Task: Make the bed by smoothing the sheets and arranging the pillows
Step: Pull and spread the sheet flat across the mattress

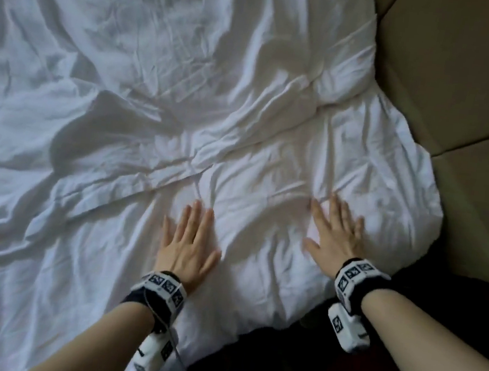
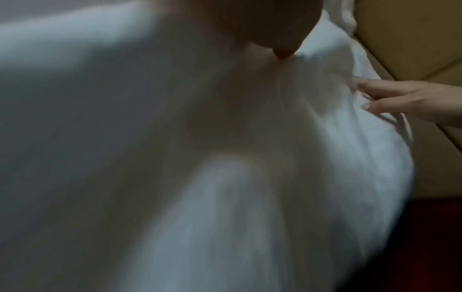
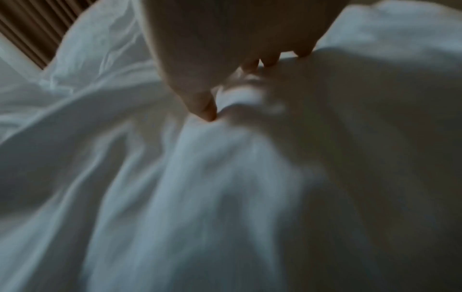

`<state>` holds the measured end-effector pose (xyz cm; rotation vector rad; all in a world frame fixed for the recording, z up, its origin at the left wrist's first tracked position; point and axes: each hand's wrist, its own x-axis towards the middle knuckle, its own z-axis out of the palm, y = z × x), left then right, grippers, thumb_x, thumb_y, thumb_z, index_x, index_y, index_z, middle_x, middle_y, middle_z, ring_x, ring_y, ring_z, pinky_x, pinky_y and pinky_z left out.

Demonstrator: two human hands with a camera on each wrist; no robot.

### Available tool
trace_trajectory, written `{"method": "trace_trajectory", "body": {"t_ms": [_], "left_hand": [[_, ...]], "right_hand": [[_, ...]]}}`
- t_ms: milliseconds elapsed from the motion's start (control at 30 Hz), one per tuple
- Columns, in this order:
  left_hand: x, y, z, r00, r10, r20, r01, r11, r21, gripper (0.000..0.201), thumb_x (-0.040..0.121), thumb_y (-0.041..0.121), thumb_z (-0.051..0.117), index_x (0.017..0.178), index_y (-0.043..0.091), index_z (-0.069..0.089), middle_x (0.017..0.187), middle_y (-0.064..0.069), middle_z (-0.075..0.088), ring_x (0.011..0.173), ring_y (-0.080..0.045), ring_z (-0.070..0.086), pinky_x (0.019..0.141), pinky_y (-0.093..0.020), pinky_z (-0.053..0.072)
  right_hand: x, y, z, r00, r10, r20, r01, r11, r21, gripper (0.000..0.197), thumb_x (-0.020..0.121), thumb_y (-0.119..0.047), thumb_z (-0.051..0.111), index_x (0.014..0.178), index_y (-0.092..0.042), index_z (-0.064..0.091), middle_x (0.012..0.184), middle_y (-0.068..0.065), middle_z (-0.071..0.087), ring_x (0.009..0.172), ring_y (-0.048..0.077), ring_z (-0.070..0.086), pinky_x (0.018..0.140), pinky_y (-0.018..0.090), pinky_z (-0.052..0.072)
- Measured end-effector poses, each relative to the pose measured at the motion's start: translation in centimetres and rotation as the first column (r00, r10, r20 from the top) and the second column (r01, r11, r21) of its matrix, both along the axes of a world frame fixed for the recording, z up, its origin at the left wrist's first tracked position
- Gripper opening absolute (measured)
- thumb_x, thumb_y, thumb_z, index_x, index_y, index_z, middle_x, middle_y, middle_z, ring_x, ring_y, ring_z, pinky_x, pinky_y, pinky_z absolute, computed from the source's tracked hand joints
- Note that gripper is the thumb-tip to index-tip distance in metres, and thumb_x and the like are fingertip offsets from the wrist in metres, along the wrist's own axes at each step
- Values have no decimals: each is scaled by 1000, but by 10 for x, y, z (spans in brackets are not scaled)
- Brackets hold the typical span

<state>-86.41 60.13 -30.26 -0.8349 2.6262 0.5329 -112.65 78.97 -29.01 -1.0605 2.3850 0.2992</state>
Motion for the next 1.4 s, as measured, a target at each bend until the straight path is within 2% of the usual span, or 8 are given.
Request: {"method": "trace_trajectory", "body": {"t_ms": [267, 400, 533, 633, 800, 933, 1133, 1400], "left_hand": [[127, 139, -22, 988, -144, 47, 141, 989, 52, 102, 77, 64, 59, 155, 11, 19, 162, -13, 9, 150, -29, 7, 120, -53, 7], [154, 135, -39, 974, -224, -21, 224, 975, -6, 105, 67, 37, 80, 153, 7, 26, 160, -15, 16, 148, -30, 15, 119, -39, -14], [158, 132, -56, 964, -249, -96, 245, 968, -54, 75, 90, 34, 52, 154, 8, 22, 161, -14, 15, 149, -31, 13, 120, -43, -10], [157, 131, -59, 960, -222, -172, 211, 974, -82, 64, 89, 13, 32, 153, 10, 27, 160, -12, 21, 148, -29, 16, 121, -46, -4], [149, 138, -67, 959, -99, -266, 90, 995, -45, 58, 84, -3, 40, 139, 10, 51, 148, -12, 44, 139, -34, 38, 121, -43, 11], [126, 132, -32, 974, 188, -128, -177, 980, 92, 35, 87, 2, 50, 115, 15, 66, 117, -12, 68, 105, -37, 62, 85, -43, 48], [128, 93, 56, 932, 284, -227, -261, 957, 124, 16, 94, 14, 54, 101, 12, 68, 89, -21, 70, 86, -41, 65, 67, -36, 43], [127, -36, 195, 860, 202, -470, -254, 966, -51, 33, 90, 27, 45, 86, 5, 68, 70, -20, 63, 67, -38, 61, 59, -30, 30]], "right_hand": [[151, 110, -38, 916, 401, -20, -402, 915, -31, 126, 58, -59, 78, 154, -19, 7, 162, 16, -5, 149, 33, 0, 114, 65, 8], [169, 93, -61, 912, 350, -215, -391, 900, -192, 85, 78, -19, 69, 151, -10, 27, 160, 14, 19, 147, 31, 18, 115, 61, 13], [168, 93, -85, 891, 335, -306, -430, 841, -330, 64, 81, -4, 54, 145, -10, 44, 154, 10, 36, 144, 29, 29, 116, 56, 19], [162, 95, -84, 878, 344, -332, -459, 802, -383, 56, 80, 1, 52, 135, -10, 56, 145, 6, 49, 140, 30, 37, 113, 57, 24], [159, 90, -75, 914, 355, -197, -404, 837, -370, 50, 71, -1, 51, 117, -11, 68, 128, 6, 64, 127, 33, 53, 107, 56, 37], [165, 70, -38, 988, 146, -57, -157, 938, -308, 36, 72, 2, 50, 101, -12, 66, 97, 15, 70, 94, 40, 64, 75, 46, 55], [142, 46, 55, 985, 172, -16, -162, 887, -433, 27, 78, 4, 51, 98, -9, 62, 88, 16, 65, 78, 40, 62, 61, 37, 42], [108, -89, 193, 901, 359, -245, -424, 602, -676, 26, 75, -18, 38, 80, -10, 62, 74, 17, 60, 67, 39, 60, 54, 37, 46]]}}
